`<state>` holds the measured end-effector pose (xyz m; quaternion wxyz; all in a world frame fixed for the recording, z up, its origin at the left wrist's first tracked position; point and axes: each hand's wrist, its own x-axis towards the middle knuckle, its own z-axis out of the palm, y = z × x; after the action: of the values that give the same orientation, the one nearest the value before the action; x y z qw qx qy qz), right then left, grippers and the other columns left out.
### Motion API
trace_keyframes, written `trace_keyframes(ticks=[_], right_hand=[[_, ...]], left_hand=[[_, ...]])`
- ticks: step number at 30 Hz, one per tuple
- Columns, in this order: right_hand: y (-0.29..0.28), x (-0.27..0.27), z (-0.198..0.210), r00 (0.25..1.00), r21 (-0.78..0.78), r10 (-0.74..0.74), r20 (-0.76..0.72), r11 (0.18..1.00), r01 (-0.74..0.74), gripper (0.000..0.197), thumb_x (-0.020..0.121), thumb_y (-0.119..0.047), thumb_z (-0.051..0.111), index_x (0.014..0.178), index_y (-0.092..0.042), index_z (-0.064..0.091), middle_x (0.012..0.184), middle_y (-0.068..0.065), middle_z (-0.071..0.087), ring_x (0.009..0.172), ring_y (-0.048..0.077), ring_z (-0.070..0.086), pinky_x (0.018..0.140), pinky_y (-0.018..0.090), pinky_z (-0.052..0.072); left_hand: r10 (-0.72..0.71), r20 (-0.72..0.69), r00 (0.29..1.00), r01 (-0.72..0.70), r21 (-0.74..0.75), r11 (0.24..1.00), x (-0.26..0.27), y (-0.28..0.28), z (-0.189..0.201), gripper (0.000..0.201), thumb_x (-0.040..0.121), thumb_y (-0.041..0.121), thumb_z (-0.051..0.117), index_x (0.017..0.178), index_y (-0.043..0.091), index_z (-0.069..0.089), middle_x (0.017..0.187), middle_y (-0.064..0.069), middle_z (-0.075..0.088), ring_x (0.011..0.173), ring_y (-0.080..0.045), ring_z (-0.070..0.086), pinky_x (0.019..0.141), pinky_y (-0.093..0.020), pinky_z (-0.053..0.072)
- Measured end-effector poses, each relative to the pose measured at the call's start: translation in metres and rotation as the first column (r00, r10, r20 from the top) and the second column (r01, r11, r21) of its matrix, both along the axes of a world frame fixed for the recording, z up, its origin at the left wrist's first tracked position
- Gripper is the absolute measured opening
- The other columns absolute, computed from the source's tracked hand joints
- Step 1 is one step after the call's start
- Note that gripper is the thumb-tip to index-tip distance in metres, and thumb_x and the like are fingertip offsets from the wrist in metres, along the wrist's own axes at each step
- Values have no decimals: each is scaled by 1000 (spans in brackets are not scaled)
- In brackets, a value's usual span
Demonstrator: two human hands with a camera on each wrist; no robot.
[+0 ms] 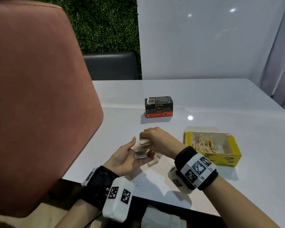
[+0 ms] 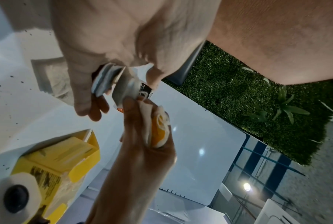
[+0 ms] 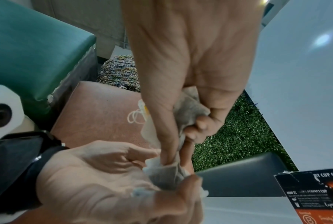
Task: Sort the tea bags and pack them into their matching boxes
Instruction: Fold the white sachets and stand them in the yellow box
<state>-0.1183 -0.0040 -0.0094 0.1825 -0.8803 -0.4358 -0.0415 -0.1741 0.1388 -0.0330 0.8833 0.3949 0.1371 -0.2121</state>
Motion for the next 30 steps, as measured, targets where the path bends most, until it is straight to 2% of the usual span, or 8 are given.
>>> trace_keyframes(ticks=[4, 7, 10, 12, 15, 21, 25, 30], right_hand=[[3, -5, -7, 998, -45, 42, -53, 998, -45, 20, 87, -9, 57, 106, -9, 62, 104, 9, 62, 97, 25, 56, 79, 32, 44], [-4, 3, -7, 948, 8, -41, -315, 999, 46, 24, 89, -13, 57, 112, -7, 54, 106, 11, 62, 92, 24, 57, 75, 26, 39], [-12, 9, -8, 604, 194, 33, -796, 960, 203, 19, 89, -5, 54, 106, -5, 44, 89, 10, 56, 75, 19, 54, 72, 29, 46], [-15, 10, -9, 365, 278, 160, -917, 913, 298, 24, 82, 2, 55, 103, 0, 43, 81, 9, 51, 70, 15, 52, 65, 21, 46], [-17, 11, -10, 270, 305, 225, -936, 903, 303, 37, 76, 5, 52, 112, 8, 46, 87, 14, 54, 77, 18, 56, 69, 19, 51], [-12, 7, -14, 397, 398, 254, -882, 853, 339, 30, 86, 13, 50, 116, 11, 51, 103, 18, 60, 83, 20, 66, 80, 20, 56], [-1, 3, -20, 712, 446, 24, -701, 794, 413, 26, 80, 5, 64, 105, 3, 56, 99, 16, 61, 83, 29, 67, 75, 31, 58], [16, -13, -25, 937, 485, -162, -311, 821, 303, 16, 84, -14, 64, 93, -8, 53, 92, 7, 61, 81, 21, 56, 67, 26, 44]], left_hand=[[33, 35, 999, -34, 28, 999, 0, -2, -1, 34, 99, 16, 36, 103, -8, 59, 95, -27, 65, 83, -32, 69, 86, -45, 52], [52, 17, 999, -53, 51, 997, 0, 2, -5, 30, 98, 9, 33, 109, -10, 54, 93, -25, 65, 81, -31, 69, 81, -43, 54], [46, -30, 998, -45, 50, 998, -2, 7, -9, 32, 97, 4, 32, 119, -13, 48, 109, -30, 59, 94, -37, 65, 82, -46, 53], [46, -40, 998, -44, 51, 998, -4, 8, -9, 32, 97, 3, 33, 120, -14, 47, 108, -32, 60, 90, -38, 68, 83, -48, 52], [49, -34, 998, -47, 45, 998, -5, 10, -11, 35, 97, 8, 35, 122, -13, 47, 104, -32, 61, 89, -36, 68, 86, -48, 51], [148, 11, 989, -148, 161, 976, -2, 11, -15, 29, 96, 15, 45, 111, -8, 55, 96, -22, 63, 83, -27, 67, 77, -37, 57], [253, -10, 967, -249, 126, 960, 0, 10, -14, 26, 91, 22, 54, 85, -3, 55, 83, -18, 57, 84, -26, 60, 76, -40, 57], [189, 46, 981, -191, 38, 981, 0, -1, -6, 38, 98, 33, 39, 109, 1, 56, 100, -18, 61, 93, -26, 58, 87, -41, 53]])
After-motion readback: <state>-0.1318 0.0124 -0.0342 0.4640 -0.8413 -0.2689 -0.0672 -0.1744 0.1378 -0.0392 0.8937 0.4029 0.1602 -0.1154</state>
